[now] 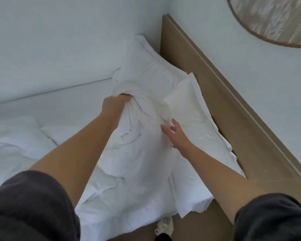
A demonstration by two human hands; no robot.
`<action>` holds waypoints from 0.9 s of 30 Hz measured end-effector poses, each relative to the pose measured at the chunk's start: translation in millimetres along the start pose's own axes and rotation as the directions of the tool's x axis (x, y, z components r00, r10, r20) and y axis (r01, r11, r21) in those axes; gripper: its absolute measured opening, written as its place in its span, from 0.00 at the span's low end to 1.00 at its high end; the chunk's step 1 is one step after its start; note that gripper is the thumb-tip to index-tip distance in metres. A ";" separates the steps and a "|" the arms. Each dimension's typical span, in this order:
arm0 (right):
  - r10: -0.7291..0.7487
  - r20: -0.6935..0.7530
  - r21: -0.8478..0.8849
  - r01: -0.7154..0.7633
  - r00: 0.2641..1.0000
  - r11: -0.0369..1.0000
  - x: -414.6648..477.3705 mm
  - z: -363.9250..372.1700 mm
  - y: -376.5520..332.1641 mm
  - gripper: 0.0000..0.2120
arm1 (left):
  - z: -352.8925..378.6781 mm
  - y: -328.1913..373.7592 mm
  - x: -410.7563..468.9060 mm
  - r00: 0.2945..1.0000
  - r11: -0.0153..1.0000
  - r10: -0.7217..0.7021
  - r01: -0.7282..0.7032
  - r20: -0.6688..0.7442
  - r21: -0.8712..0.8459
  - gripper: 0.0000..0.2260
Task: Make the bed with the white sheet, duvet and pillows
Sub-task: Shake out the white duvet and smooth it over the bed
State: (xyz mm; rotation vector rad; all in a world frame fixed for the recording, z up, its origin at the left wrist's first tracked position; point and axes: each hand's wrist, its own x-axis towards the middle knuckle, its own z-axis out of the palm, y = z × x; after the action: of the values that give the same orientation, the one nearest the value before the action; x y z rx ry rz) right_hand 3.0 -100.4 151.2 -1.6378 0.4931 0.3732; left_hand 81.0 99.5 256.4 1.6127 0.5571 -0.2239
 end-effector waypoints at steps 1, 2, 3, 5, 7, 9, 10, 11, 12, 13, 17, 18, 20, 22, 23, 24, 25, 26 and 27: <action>0.001 0.037 -0.037 0.001 0.999 0.999 1.6 16.2 -1.5 0.41 | -24.2 -2.5 6.0 0.999 1.000 0.006 -0.006 -0.047 -0.001 0.09; -0.001 0.072 -0.071 0.006 0.997 0.997 2.4 33.8 -2.9 0.42 | -49.0 -4.7 11.4 0.995 1.000 0.016 -0.016 -0.094 0.002 0.11; -0.006 0.101 -0.104 0.017 0.995 0.994 4.2 52.2 -3.4 0.43 | -75.7 -7.8 17.6 0.990 1.000 0.026 -0.025 -0.141 0.009 0.13; -0.011 0.135 -0.178 0.036 0.991 0.983 7.3 92.1 -4.1 0.45 | -132.1 -15.9 28.6 0.973 0.999 0.043 -0.042 -0.228 0.005 0.15; -0.010 0.139 -0.257 0.046 0.990 0.965 10.5 133.0 -4.0 0.48 | -191.5 -29.4 39.2 0.953 0.999 0.035 -0.044 -0.300 -0.024 0.18; -0.013 0.147 -0.320 0.060 0.989 0.945 12.3 175.1 -4.9 0.49 | -253.0 -46.6 48.4 0.929 0.999 0.007 -0.026 -0.371 -0.046 0.22; -0.019 0.151 -0.354 0.072 0.988 0.933 13.3 196.5 -4.6 0.49 | -285.1 -57.3 53.3 0.912 0.998 -0.007 -0.018 -0.410 -0.058 0.23; -0.025 0.154 -0.389 0.084 0.988 0.917 14.4 218.0 -3.2 0.49 | -319.3 -69.6 59.7 0.892 0.997 -0.027 -0.009 -0.451 -0.076 0.24; -0.027 0.155 -0.421 0.091 0.988 0.903 16.0 238.4 -0.7 0.49 | -351.6 -82.3 65.6 0.875 0.996 -0.050 0.007 -0.482 -0.092 0.25; -0.021 0.158 -0.447 0.090 0.987 0.890 17.5 257.4 3.3 0.49 | -382.6 -95.7 72.3 0.858 0.995 -0.082 0.041 -0.506 -0.092 0.25; 0.018 0.170 -0.528 0.075 0.985 0.846 27.9 321.8 36.1 0.50 | -465.6 -154.0 109.5 0.862 0.967 -0.250 0.203 -0.442 -0.150 0.22; 0.028 0.168 -0.554 0.071 0.985 0.830 31.4 333.1 46.8 0.50 | -472.1 -170.5 118.2 0.869 0.959 -0.276 0.220 -0.412 -0.179 0.22; 0.034 0.162 -0.612 0.074 0.986 0.788 39.1 349.4 69.3 0.50 | -470.9 -203.8 127.8 0.877 0.942 -0.313 0.236 -0.366 -0.239 0.29; 0.046 0.147 -0.650 0.062 0.988 0.758 47.3 357.7 90.7 0.49 | -456.4 -240.4 129.2 0.907 0.898 -0.368 0.291 -0.202 -0.330 0.34; 0.063 0.140 -0.665 0.047 0.988 0.745 51.7 359.7 100.5 0.49 | -445.1 -257.3 126.4 0.910 0.871 -0.401 0.344 -0.102 -0.351 0.36; 0.083 0.138 -0.681 0.034 0.987 0.732 56.3 361.6 110.0 0.49 | -433.1 -274.2 123.9 0.904 0.859 -0.427 0.397 -0.022 -0.324 0.40; 0.104 0.138 -0.693 0.021 0.985 0.720 61.2 363.6 119.1 0.49 | -420.7 -289.3 121.6 0.894 0.858 -0.446 0.439 0.037 -0.266 0.47; 0.124 0.138 -0.701 0.009 0.983 0.713 66.3 366.0 128.2 0.49 | -409.1 -304.1 120.8 0.883 0.858 -0.461 0.468 0.084 -0.212 0.54; 0.143 0.137 -0.709 -0.004 0.980 0.705 70.6 369.4 136.0 0.48 | -396.6 -315.2 117.9 0.865 0.850 -0.485 0.500 0.124 -0.166 0.59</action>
State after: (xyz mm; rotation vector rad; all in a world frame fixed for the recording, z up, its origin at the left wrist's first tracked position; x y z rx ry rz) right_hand 7.9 247.0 -46.8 -2.3078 0.2788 0.8482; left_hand -39.5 521.3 -23.1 1.2412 0.9034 -0.5968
